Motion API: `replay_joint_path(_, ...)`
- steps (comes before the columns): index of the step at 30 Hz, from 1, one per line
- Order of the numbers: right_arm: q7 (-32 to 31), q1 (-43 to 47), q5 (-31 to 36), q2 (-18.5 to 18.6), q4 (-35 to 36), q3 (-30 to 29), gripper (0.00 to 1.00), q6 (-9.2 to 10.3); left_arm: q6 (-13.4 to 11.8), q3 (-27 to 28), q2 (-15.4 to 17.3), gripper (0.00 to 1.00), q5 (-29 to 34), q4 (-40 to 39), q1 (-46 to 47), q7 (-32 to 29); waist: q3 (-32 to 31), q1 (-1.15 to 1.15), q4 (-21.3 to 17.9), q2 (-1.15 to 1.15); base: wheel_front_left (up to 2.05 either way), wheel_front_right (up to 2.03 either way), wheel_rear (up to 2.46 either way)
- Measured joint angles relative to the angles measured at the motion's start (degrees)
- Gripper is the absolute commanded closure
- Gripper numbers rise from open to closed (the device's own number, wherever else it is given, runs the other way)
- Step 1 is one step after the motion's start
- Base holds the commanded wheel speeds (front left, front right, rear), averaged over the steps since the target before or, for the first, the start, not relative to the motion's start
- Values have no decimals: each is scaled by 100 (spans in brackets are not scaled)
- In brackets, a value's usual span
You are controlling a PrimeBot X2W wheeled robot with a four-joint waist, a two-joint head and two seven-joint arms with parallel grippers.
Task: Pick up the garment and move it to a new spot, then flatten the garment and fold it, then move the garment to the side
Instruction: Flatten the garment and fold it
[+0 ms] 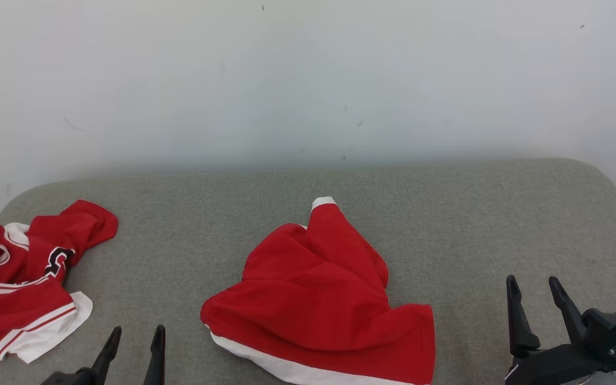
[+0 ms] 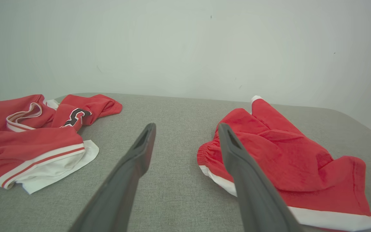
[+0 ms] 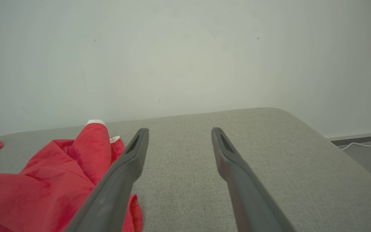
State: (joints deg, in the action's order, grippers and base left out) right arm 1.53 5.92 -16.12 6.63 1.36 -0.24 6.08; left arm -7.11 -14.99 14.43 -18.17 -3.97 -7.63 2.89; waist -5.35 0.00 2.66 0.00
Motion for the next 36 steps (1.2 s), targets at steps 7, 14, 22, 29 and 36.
replay_joint_path(7, -3, -7, 0, -2, -43, 5, 0, 3, 0, -26, 3, 0, 25, -101, -41, -192, 7, 0, -89, 0, 0, 0, 0)
replay_joint_path(14, -43, 2, 1, -3, -82, 41, 0, 3, 0, -12, 12, 0, 51, -158, -44, -347, 32, 0, -118, 0, 0, 0, 0)
replay_joint_path(22, -91, 2, 0, -4, -107, 62, 0, 3, 0, -11, 16, 0, 51, -223, -44, -538, 84, 0, -131, 0, 0, 0, 0)
replay_joint_path(29, -786, 146, -62, 14, -393, 357, 0, -113, 36, -222, 118, 0, -2, 70, -67, -1228, 143, 0, -145, 0, 0, 0, 0)
replay_joint_path(36, -1582, 438, -122, -4, -413, 642, 0, -131, 221, -485, 231, 0, 9, 402, 214, -2043, 296, 0, -103, 0, 0, 0, 0)
